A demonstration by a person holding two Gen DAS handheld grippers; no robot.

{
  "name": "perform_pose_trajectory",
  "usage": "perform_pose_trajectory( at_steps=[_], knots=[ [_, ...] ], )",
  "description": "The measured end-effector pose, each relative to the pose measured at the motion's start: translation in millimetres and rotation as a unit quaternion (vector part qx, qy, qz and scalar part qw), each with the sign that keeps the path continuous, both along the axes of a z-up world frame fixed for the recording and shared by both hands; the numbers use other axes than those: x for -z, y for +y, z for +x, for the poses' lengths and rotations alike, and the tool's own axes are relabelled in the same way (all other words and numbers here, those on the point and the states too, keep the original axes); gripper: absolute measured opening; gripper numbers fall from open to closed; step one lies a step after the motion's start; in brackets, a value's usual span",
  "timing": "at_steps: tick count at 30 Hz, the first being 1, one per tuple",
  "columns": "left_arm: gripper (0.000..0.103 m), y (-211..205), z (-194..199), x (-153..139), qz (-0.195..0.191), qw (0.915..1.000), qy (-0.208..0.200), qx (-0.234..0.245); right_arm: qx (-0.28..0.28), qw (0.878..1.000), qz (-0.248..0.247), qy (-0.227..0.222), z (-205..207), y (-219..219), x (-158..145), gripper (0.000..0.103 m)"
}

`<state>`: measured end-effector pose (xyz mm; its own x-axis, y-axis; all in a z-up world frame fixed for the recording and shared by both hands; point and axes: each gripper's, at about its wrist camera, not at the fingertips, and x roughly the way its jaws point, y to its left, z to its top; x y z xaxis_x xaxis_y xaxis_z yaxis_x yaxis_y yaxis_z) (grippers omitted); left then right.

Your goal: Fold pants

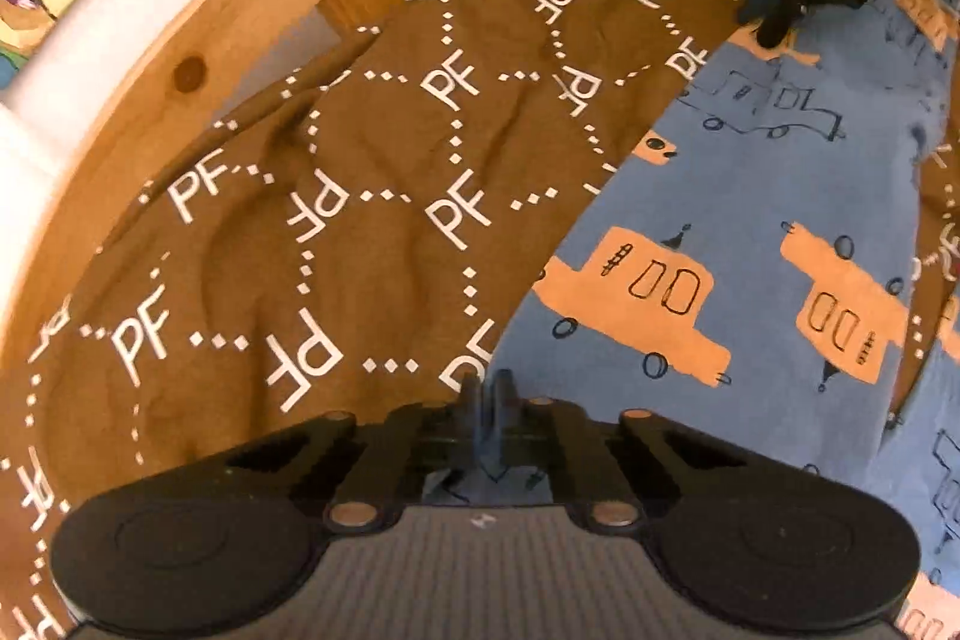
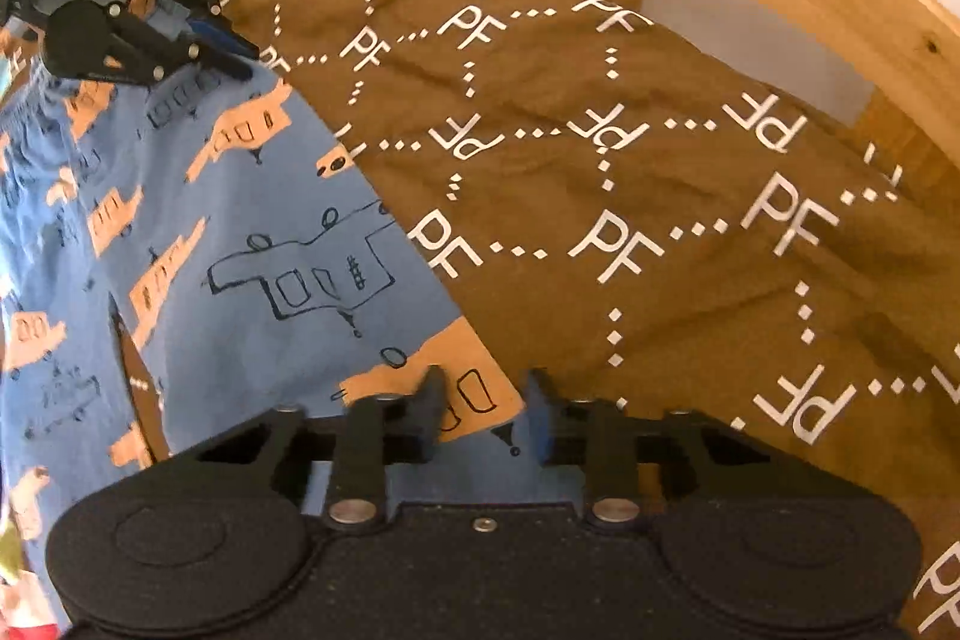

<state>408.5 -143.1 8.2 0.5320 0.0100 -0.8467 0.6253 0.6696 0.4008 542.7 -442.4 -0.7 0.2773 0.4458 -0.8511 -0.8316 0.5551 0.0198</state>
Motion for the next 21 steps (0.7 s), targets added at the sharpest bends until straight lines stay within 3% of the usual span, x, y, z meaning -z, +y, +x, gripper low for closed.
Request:
perform_pose_trajectory(
  at_steps=[6, 12, 16, 19, 21],
  knots=[
    [0.0, -2, -15, -22, -0.016, 0.9964, -0.068, -0.047, 0.001, 0.997, -0.015, -0.075, -30, 6, -4, 0.001],
    [0.0, -10, -14, -46, -0.015, 0.9852, -0.159, -0.062, 0.076, 0.976, -0.02, -0.205, -40, 12, -29, 0.0],
    [0.001, -9, 16, -46, -0.029, 0.9829, -0.152, -0.099, 0.091, 0.96, -0.041, -0.263, -18, 26, -41, 0.001],
    [0.006, -4, 33, -28, -0.014, 0.9837, -0.143, -0.108, 0.1, 0.962, -0.059, -0.249, 6, 38, -25, 0.002],
    [0.011, 2, 39, -19, 0.0, 0.9818, -0.149, -0.117, 0.104, 0.957, -0.111, -0.246, 17, 47, -1, 0.002]
  ],
)
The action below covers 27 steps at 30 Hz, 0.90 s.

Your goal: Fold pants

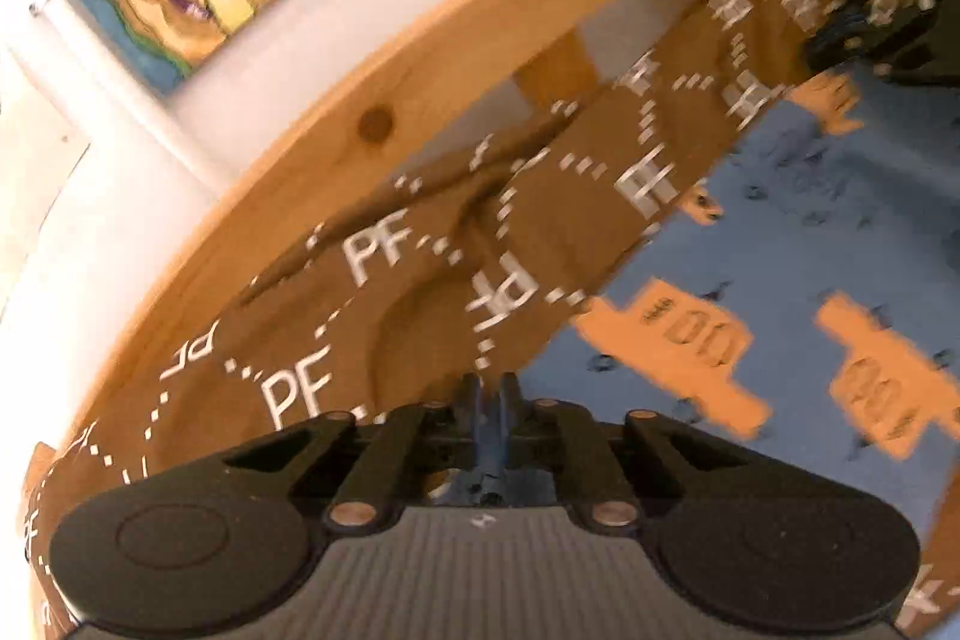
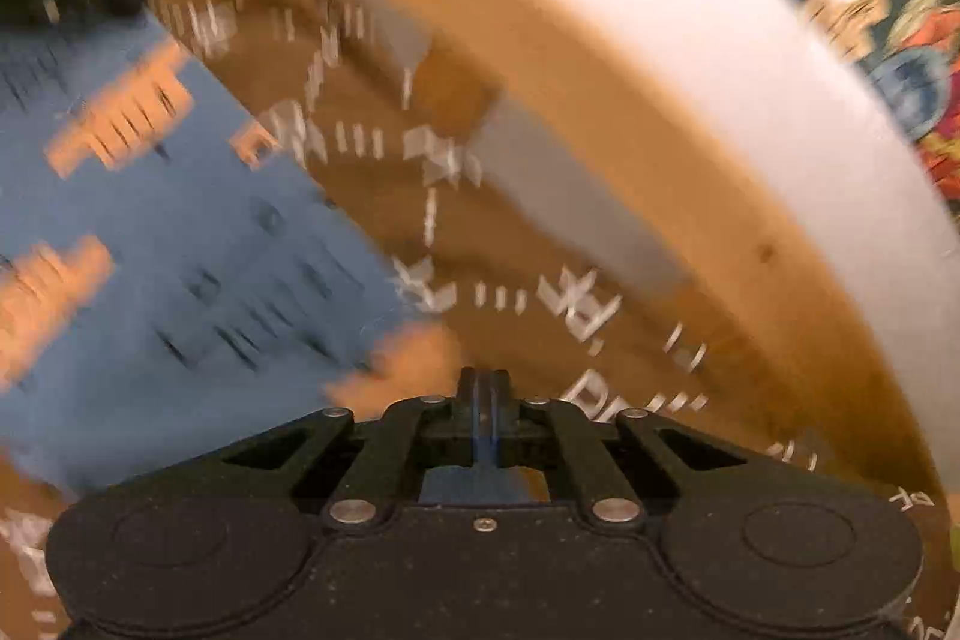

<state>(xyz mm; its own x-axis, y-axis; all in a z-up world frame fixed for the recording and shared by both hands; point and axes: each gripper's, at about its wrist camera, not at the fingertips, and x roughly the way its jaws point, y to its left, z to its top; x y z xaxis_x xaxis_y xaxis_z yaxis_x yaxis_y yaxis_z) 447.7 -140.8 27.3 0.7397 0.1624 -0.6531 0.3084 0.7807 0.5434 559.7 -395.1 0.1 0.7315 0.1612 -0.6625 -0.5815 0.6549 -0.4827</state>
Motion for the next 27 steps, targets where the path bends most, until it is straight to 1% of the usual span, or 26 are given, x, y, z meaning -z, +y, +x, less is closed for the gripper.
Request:
perform_pose_trajectory(
  at_steps=[1, 2, 3, 4, 5, 6, 7, 9, 10, 11, 12, 15, 17, 19, 21, 22, 23, 24, 26, 27],
  knots=[
    [0.014, 4, 0, -1, -0.008, 1.0, 0.0, 0.0, 0.001, 1.0, -0.013, 0.0, 2, 1, 6, 0.006],
    [0.024, 8, -2, -5, -0.023, 0.9997, 0.0, 0.0, 0.004, 1.0, -0.014, -0.001, 2, -1, 8, 0.013],
    [0.035, 13, -7, -13, -0.04, 0.9992, -0.003, -0.001, 0.009, 1.0, -0.005, -0.004, 2, -5, 6, 0.024],
    [0.063, 19, -12, -22, -0.055, 0.9984, -0.01, -0.002, 0.016, 1.0, 0.007, -0.008, 2, -12, 0, 0.033],
    [0.079, 25, -19, -31, -0.066, 0.9976, -0.021, 0.0, 0.022, 1.0, 0.011, -0.017, 1, -18, -5, 0.052],
    [0.083, 31, -27, -40, -0.073, 0.9967, -0.035, 0.006, 0.027, 0.999, 0.011, -0.028, -1, -22, -10, 0.067],
    [0.087, 37, -35, -50, -0.075, 0.9959, -0.048, 0.014, 0.03, 0.999, 0.011, -0.04, -4, -27, -15, 0.071],
    [0.091, 50, -52, -67, -0.075, 0.995, -0.059, 0.027, 0.032, 0.998, 0.019, -0.053, -10, -34, -25, 0.08],
    [0.094, 58, -57, -74, -0.074, 0.9949, -0.062, 0.03, 0.03, 0.998, 0.036, -0.05, -13, -38, -29, 0.085],
    [0.097, 65, -64, -80, -0.073, 0.9948, -0.063, 0.032, 0.025, 0.997, 0.061, -0.042, -16, -39, -32, 0.093],
    [0.099, 74, -69, -86, -0.074, 0.9946, -0.063, 0.036, 0.023, 0.996, 0.084, -0.033, -18, -39, -34, 0.098],
    [0.101, 99, -87, -99, -0.084, 0.9942, -0.049, 0.046, -0.025, 0.989, 0.148, -0.001, -24, -26, -43, 0.1],
    [0.101, 111, -93, -102, -0.094, 0.994, -0.032, 0.047, -0.069, 0.984, 0.161, 0.016, -28, -4, -47, 0.101],
    [0.1, 121, -92, -96, -0.107, 0.9932, -0.007, 0.046, -0.103, 0.982, 0.159, 0.023, -28, 20, -48, 0.101],
    [0.092, 127, -92, -92, -0.122, 0.9917, 0.017, 0.036, -0.137, 0.978, 0.156, 0.03, -28, 46, -48, 0.101],
    [0.09, 129, -92, -88, -0.13, 0.9903, 0.031, 0.035, -0.149, 0.976, 0.153, 0.033, -27, 62, -47, 0.1],
    [0.088, 129, -92, -84, -0.133, 0.9897, 0.04, 0.033, -0.159, 0.975, 0.152, 0.036, -27, 73, -46, 0.097],
    [0.082, 129, -93, -80, -0.132, 0.9896, 0.049, 0.029, -0.168, 0.973, 0.152, 0.041, -29, 81, -47, 0.094],
    [0.077, 129, -90, -72, -0.135, 0.9885, 0.065, 0.02, -0.188, 0.968, 0.157, 0.055, -24, 102, -45, 0.091],
    [0.071, 130, -87, -69, -0.137, 0.9877, 0.074, 0.013, -0.194, 0.967, 0.157, 0.058, -22, 110, -44, 0.088]
  ],
)
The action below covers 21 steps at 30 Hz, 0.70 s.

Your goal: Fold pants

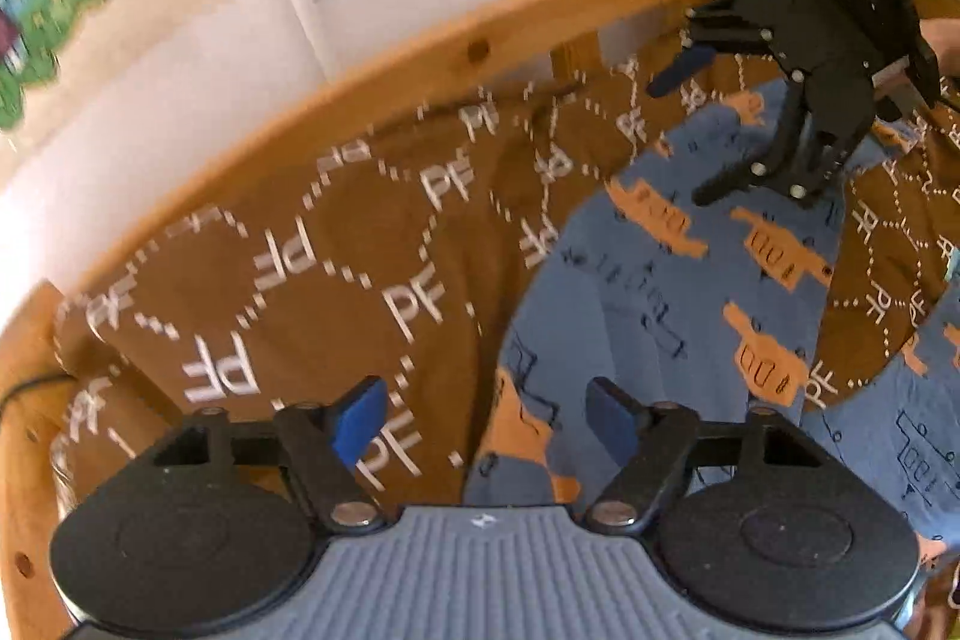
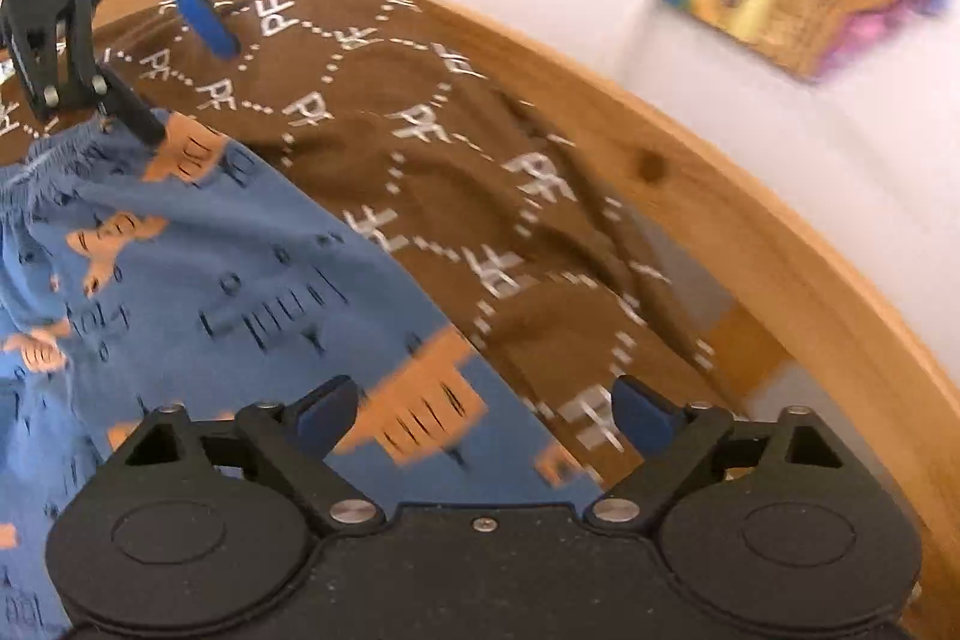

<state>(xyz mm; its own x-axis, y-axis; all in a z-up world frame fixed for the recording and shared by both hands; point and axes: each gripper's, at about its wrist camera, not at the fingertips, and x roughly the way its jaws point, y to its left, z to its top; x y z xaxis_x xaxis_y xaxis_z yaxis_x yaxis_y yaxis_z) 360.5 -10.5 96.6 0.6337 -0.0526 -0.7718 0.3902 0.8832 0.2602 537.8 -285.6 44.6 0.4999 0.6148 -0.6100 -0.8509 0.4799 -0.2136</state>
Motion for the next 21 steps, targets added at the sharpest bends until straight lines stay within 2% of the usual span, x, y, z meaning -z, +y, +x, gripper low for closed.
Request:
perform_pose_trajectory(
  at_steps=[1, 2, 3, 6, 9, 11, 13, 14, 16, 17, 18, 21],
  knots=[
    [0.067, 2, 4, 3, -0.005, 0.9999, 0.008, -0.009, -0.005, 1.0, -0.004, 0.0, 3, 8, 1, 0.086],
    [0.055, 5, 8, 5, -0.014, 0.9996, 0.016, -0.019, -0.009, 1.0, -0.012, -0.002, 6, 15, 2, 0.08],
    [0.047, 8, 13, 8, -0.023, 0.9988, 0.029, -0.031, -0.011, 1.0, -0.022, -0.003, 9, 21, 3, 0.073],
    [0.04, 16, 24, 14, -0.045, 0.996, 0.048, -0.06, -0.004, 0.999, -0.04, 0.005, 20, 27, 9, 0.057],
    [0.027, 19, 28, 15, -0.055, 0.9952, 0.054, -0.06, 0.001, 0.997, -0.068, 0.02, 30, 30, 20, 0.057],
    [0.008, 21, 30, 16, -0.057, 0.9944, 0.061, -0.063, -0.001, 0.996, -0.093, 0.015, 33, 34, 28, 0.058],
    [0.002, 20, 31, 18, -0.056, 0.9942, 0.063, -0.066, -0.006, 0.995, -0.104, 0.008, 34, 37, 33, 0.058],
    [0.001, 19, 31, 19, -0.055, 0.9943, 0.063, -0.066, -0.004, 0.995, -0.101, 0.01, 36, 39, 34, 0.054],
    [0.001, 14, 29, 18, -0.045, 0.9953, 0.059, -0.062, 0.001, 0.995, -0.097, 0.013, 37, 41, 33, 0.031],
    [0.001, 11, 27, 18, -0.037, 0.9961, 0.056, -0.057, -0.004, 0.995, -0.098, 0.017, 36, 41, 33, 0.011],
    [0.001, 8, 25, 18, -0.029, 0.9968, 0.052, -0.053, -0.008, 0.994, -0.103, 0.022, 35, 43, 34, 0.003],
    [0.001, 5, 21, 12, -0.024, 0.9974, 0.044, -0.053, -0.011, 0.993, -0.118, 0.022, 28, 46, 37, 0.0]
  ],
)
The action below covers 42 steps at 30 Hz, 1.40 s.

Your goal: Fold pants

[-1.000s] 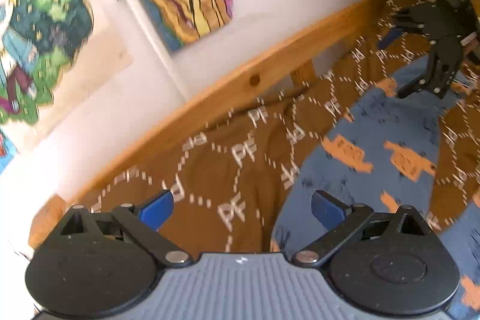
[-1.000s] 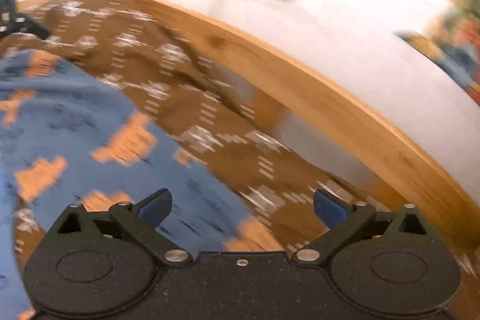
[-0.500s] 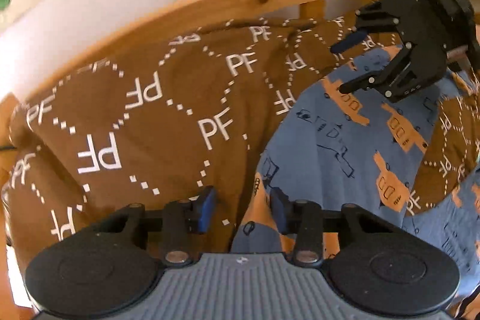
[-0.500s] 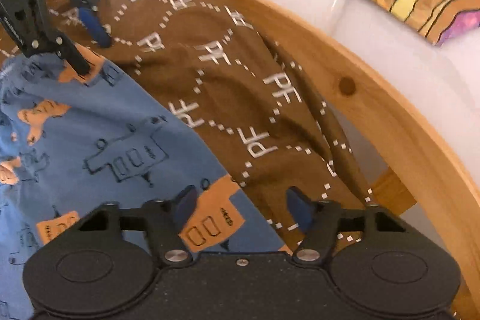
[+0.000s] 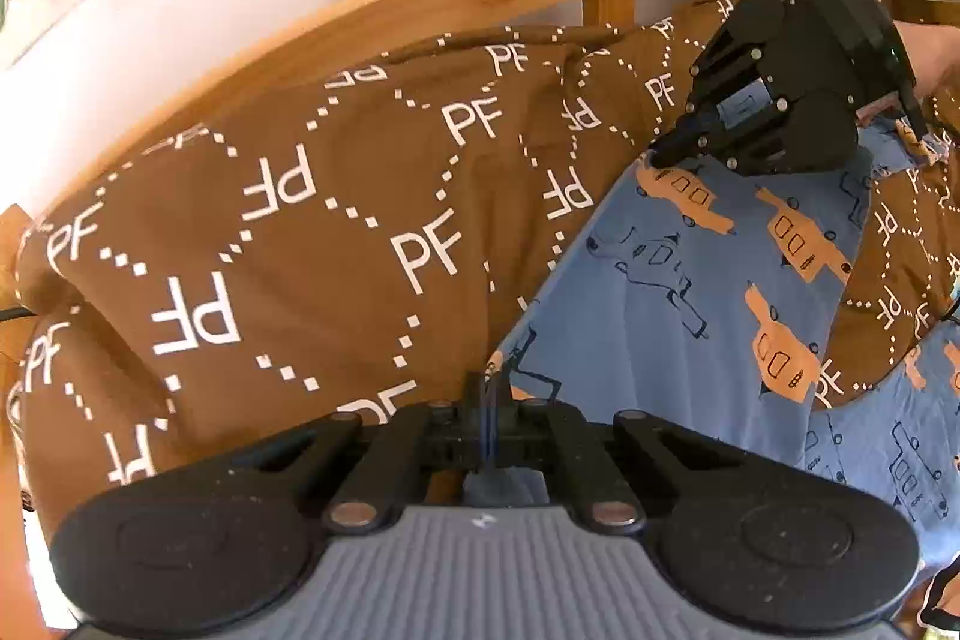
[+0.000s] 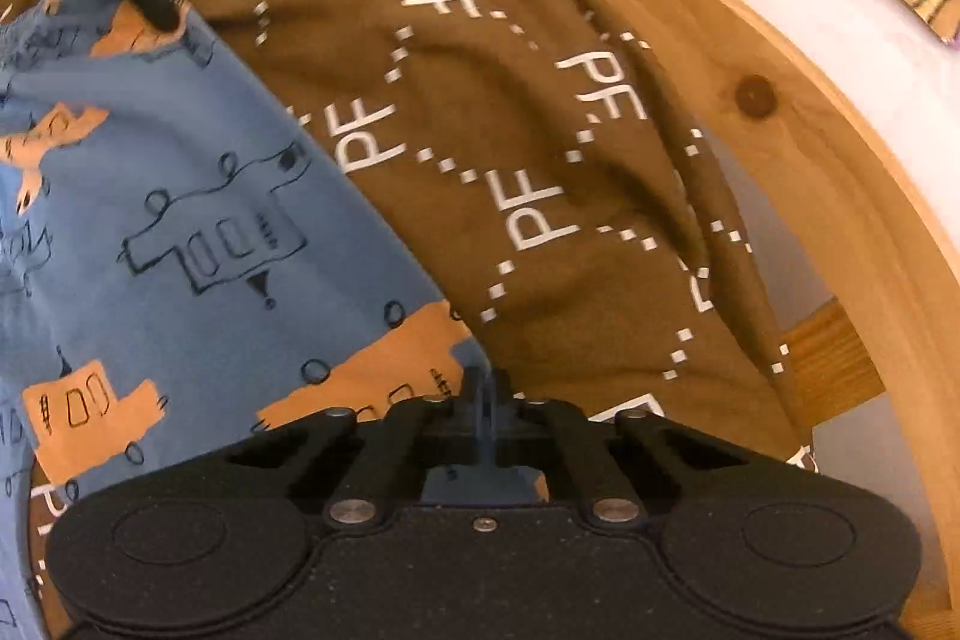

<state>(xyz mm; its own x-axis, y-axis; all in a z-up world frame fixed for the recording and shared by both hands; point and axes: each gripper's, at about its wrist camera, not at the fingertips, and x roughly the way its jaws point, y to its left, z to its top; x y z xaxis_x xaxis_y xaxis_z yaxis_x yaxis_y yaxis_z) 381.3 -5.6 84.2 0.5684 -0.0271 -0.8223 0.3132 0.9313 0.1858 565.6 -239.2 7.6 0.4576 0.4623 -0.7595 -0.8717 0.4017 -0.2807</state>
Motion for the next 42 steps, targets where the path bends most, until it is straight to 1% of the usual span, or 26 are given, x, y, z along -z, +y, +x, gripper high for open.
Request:
perform_pose_trajectory(
  at_steps=[4, 8, 10, 13, 17, 19, 20, 21, 23, 25, 27, 30, 32, 34, 36, 37, 38, 40, 41, 42],
  knots=[
    [0.0, -7, -10, -12, 0.012, 0.9997, -0.018, 0.008, 0.01, 1.0, 0.012, -0.021, -13, -3, -9, 0.0],
    [0.0, -17, -25, -24, 0.021, 0.9987, -0.044, 0.015, 0.028, 0.997, 0.043, -0.064, -40, -22, -34, 0.0],
    [0.0, -27, -40, -32, 0.035, 0.997, -0.064, 0.026, 0.035, 0.994, 0.059, -0.084, -57, -35, -46, 0.0],
    [0.0, -51, -68, -39, 0.065, 0.9914, -0.097, 0.059, 0.05, 0.989, 0.089, -0.111, -97, -62, -63, 0.0],
    [0.0, -88, -110, -36, 0.108, 0.9796, -0.144, 0.089, 0.065, 0.983, 0.117, -0.127, -158, -91, -70, 0.0],
    [0.0, -109, -134, -28, 0.132, 0.9714, -0.165, 0.108, 0.069, 0.982, 0.122, -0.129, -194, -101, -68, 0.0],
    [0.0, -119, -144, -23, 0.146, 0.967, -0.173, 0.116, 0.08, 0.981, 0.119, -0.13, -210, -103, -66, 0.0],
    [0.0, -130, -157, -15, 0.158, 0.9624, -0.179, 0.129, 0.079, 0.981, 0.116, -0.134, -227, -107, -64, 0.0],
    [0.0, -144, -177, -2, 0.169, 0.9576, -0.187, 0.14, 0.084, 0.981, 0.114, -0.131, -261, -110, -56, 0.0],
    [0.0, -156, -198, 15, 0.177, 0.9546, -0.185, 0.152, 0.082, 0.982, 0.106, -0.132, -291, -111, -47, 0.0],
    [0.0, -167, -217, 33, 0.199, 0.9475, -0.186, 0.167, 0.084, 0.983, 0.103, -0.123, -319, -110, -36, 0.0],
    [0.0, -180, -239, 60, 0.217, 0.9446, -0.173, 0.175, 0.089, 0.986, 0.098, -0.103, -357, -103, -12, 0.0],
    [0.0, -187, -253, 81, 0.238, 0.9387, -0.171, 0.182, 0.095, 0.987, 0.094, -0.087, -376, -97, 5, 0.0],
    [0.0, -190, -263, 103, 0.254, 0.9355, -0.167, 0.18, 0.099, 0.988, 0.092, -0.074, -391, -90, 22, 0.0],
    [0.0, -190, -268, 117, 0.257, 0.9377, -0.162, 0.168, 0.103, 0.989, 0.092, -0.06, -401, -84, 39, 0.0],
    [0.0, -190, -269, 124, 0.264, 0.9367, -0.161, 0.163, 0.105, 0.989, 0.091, -0.057, -405, -81, 47, 0.0],
    [0.0, -191, -272, 131, 0.279, 0.9317, -0.165, 0.164, 0.108, 0.988, 0.09, -0.056, -407, -78, 54, 0.0],
    [0.0, -195, -277, 142, 0.309, 0.9182, -0.174, 0.177, 0.114, 0.988, 0.09, -0.053, -409, -74, 62, 0.0],
    [0.001, -196, -278, 145, 0.316, 0.9142, -0.173, 0.185, 0.121, 0.987, 0.096, -0.053, -409, -72, 64, 0.0],
    [0.004, -198, -280, 147, 0.321, 0.9116, -0.172, 0.191, 0.123, 0.986, 0.097, -0.053, -410, -72, 64, 0.001]
  ],
)
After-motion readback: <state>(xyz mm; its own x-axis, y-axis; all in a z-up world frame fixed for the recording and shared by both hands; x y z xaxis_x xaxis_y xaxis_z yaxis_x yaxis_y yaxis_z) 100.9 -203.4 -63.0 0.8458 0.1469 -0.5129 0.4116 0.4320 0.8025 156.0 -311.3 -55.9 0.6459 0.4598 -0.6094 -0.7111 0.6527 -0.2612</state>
